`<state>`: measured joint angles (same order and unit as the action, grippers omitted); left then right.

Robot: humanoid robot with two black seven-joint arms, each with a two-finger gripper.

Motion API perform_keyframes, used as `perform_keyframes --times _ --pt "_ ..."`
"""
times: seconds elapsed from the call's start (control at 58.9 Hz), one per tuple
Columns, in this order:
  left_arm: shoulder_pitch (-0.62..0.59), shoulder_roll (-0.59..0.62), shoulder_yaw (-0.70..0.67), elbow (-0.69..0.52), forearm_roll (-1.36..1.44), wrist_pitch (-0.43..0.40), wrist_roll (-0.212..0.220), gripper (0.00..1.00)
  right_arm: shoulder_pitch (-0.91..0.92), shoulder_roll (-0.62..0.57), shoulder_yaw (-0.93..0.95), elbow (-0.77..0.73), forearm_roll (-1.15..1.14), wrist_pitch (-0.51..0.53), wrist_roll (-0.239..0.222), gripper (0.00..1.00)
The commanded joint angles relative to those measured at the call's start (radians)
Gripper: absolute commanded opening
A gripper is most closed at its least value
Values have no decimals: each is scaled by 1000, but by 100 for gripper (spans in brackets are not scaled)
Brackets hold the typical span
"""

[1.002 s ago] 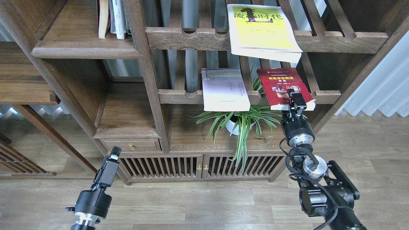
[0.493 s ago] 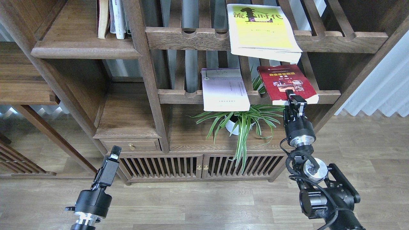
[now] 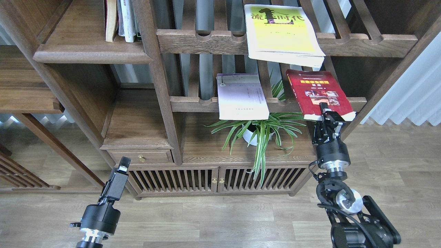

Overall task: Organize books on shelf
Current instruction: 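Tilt the red book outward and pull it off the shelf with the right gripper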

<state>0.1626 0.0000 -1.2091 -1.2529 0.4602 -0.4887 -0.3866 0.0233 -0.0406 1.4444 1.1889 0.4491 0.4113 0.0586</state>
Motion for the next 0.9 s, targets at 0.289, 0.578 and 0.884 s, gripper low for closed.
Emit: perform_keyframes --times 0.289,0.578,0.884 --pt "0 0 -1 0 0 0 0 100 -97 -2 -64 163 2 29 3 4" --pt "0 0 0 0 0 0 0 100 -172 -44 -188 218 0 77 3 4" --pt "0 0 0 0 0 0 -2 100 -217 -56 -234 241 -3 77 3 4"
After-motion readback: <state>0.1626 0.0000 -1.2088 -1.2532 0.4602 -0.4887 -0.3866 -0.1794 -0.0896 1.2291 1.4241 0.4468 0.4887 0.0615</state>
